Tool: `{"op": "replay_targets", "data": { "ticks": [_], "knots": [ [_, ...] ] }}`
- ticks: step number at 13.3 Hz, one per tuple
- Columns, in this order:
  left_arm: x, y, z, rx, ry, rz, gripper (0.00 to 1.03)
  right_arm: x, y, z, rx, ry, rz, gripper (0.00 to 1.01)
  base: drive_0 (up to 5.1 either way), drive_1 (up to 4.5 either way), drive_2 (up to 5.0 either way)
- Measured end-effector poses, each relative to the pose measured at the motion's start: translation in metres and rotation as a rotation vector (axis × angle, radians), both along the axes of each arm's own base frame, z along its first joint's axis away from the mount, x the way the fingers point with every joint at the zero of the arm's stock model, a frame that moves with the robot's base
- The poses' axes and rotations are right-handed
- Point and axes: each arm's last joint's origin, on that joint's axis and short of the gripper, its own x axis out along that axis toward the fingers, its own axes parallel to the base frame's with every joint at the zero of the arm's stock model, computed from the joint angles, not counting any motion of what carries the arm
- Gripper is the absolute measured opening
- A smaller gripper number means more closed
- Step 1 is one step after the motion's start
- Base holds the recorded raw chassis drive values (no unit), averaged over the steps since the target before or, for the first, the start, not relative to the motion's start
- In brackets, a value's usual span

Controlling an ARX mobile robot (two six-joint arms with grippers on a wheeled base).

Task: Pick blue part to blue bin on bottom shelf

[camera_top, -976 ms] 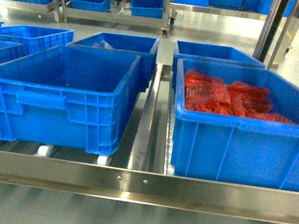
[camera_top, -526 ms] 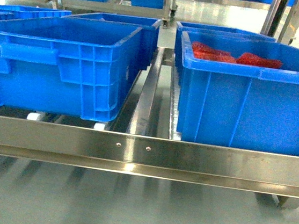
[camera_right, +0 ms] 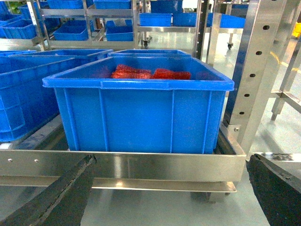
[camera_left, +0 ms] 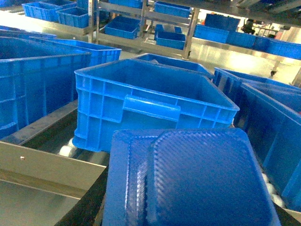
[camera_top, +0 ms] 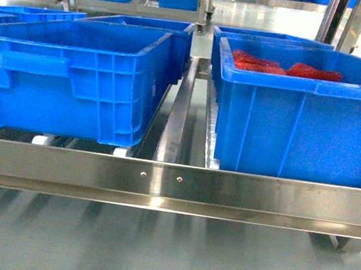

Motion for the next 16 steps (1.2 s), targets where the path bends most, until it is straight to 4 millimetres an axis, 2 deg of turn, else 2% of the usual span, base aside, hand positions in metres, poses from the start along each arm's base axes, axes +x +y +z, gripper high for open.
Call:
{"op": "replay_targets", "data": {
  "ticks": [16],
  "knots": [
    [0.0001, 0.0, 0.0001, 0.0, 0.0, 0.0, 0.43, 0.0, 0.0, 0.0002, 0.0, -0.002, 0.0, 0.98, 0.0, 3.87, -3.9]
  ]
}}
